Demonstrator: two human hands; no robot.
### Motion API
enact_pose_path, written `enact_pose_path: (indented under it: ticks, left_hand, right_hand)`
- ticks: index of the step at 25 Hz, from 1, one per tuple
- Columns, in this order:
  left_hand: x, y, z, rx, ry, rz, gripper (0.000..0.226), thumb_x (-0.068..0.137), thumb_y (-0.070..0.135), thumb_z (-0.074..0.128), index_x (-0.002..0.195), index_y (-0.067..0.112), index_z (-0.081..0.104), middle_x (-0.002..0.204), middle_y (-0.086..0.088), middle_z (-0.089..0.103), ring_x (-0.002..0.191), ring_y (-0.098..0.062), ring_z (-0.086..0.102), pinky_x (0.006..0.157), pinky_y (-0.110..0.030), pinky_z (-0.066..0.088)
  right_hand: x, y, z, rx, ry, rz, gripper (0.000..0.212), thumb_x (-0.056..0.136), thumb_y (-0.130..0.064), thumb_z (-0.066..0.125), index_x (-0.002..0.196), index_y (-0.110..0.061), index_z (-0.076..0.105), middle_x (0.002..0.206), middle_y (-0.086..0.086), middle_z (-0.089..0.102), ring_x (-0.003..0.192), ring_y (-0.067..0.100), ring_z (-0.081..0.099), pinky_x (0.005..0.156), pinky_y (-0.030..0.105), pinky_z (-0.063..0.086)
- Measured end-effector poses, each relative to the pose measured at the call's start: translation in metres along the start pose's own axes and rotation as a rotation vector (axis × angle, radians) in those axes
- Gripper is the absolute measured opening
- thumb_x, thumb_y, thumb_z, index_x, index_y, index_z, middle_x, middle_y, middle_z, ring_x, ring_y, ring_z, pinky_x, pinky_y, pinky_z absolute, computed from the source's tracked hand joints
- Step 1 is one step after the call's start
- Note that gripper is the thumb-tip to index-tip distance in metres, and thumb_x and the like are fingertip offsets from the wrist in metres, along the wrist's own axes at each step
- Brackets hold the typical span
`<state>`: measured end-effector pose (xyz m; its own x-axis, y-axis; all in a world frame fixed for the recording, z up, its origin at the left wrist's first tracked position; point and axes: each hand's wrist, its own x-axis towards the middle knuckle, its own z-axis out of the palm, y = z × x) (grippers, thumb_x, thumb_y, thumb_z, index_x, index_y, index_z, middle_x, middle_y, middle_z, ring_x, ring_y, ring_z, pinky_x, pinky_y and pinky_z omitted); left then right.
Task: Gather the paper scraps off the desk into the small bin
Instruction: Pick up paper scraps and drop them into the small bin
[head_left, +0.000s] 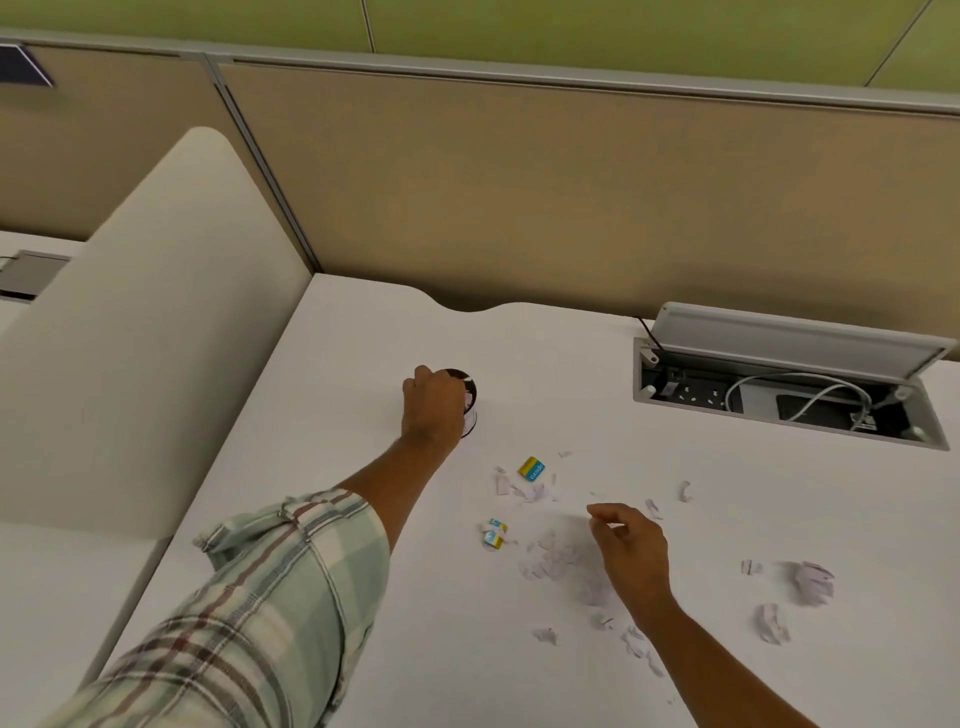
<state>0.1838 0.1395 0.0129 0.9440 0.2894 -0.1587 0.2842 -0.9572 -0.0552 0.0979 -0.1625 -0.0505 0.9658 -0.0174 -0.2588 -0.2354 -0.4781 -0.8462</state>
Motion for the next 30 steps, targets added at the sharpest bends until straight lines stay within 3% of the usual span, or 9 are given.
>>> enact_pose_path:
  ticks: [5,9,17,22,27,30]
  left_hand:
    - [-0.002,-0.005,0.003,0.190,-0.076,0.081,0.036,0.082,0.027,0.068,0.118,0.026,0.063,0.117,0.001,0.066,0.123,-0.027,0.041,0.100,-0.048,0.027]
    - [0.001,-0.006,-0.001,0.116,-0.099,0.095,0.036,0.088,0.027,0.061,0.124,0.027,0.060,0.125,0.001,0.063,0.133,-0.028,0.035,0.105,-0.050,0.025]
    - [-0.031,0.000,-0.004,-0.096,0.161,0.170,0.047,0.097,0.035,0.057,0.139,0.015,0.051,0.144,-0.007,0.056,0.139,-0.028,0.044,0.114,-0.041,0.036]
    - [-0.072,0.036,0.020,-0.147,0.177,0.330,0.052,0.103,0.035,0.049,0.148,0.011,0.045,0.153,-0.013,0.047,0.146,-0.031,0.037,0.120,-0.044,0.031]
    - [-0.136,0.091,0.052,-0.290,-0.074,0.440,0.068,0.099,0.051,0.048,0.156,0.019,0.030,0.164,-0.009,0.028,0.151,-0.030,0.025,0.120,-0.046,0.029]
    - [-0.172,0.117,0.072,-0.290,-0.219,0.464,0.083,0.093,0.064,0.049,0.159,0.023,0.019,0.167,-0.008,0.016,0.153,-0.030,0.018,0.121,-0.046,0.027]
  right_hand:
    - [-0.012,0.011,-0.007,-0.013,0.000,-0.017,0.019,0.093,-0.009,0.067,0.098,-0.024,0.077,0.100,-0.011,0.075,0.086,0.000,0.067,0.072,0.007,0.050]
    - [-0.015,0.015,-0.017,-0.036,0.000,-0.048,0.020,0.093,-0.009,0.067,0.098,-0.026,0.077,0.099,-0.014,0.075,0.086,0.000,0.068,0.072,0.009,0.052]
    - [-0.024,0.015,-0.029,-0.090,-0.009,-0.104,0.027,0.092,-0.007,0.068,0.096,-0.033,0.072,0.100,-0.015,0.072,0.084,-0.003,0.066,0.071,0.006,0.049]
    - [-0.032,0.020,-0.060,-0.182,-0.003,-0.122,0.018,0.092,-0.012,0.068,0.103,-0.026,0.071,0.106,-0.008,0.068,0.083,0.003,0.065,0.077,0.012,0.048]
    - [-0.033,0.045,-0.116,-0.298,0.125,-0.110,0.023,0.093,-0.013,0.066,0.116,-0.015,0.067,0.119,0.000,0.063,0.104,0.019,0.064,0.090,0.029,0.051]
    - [-0.018,0.062,-0.160,-0.483,0.195,-0.041,0.034,0.096,-0.021,0.063,0.129,-0.014,0.063,0.137,0.007,0.057,0.126,0.026,0.056,0.106,0.033,0.041]
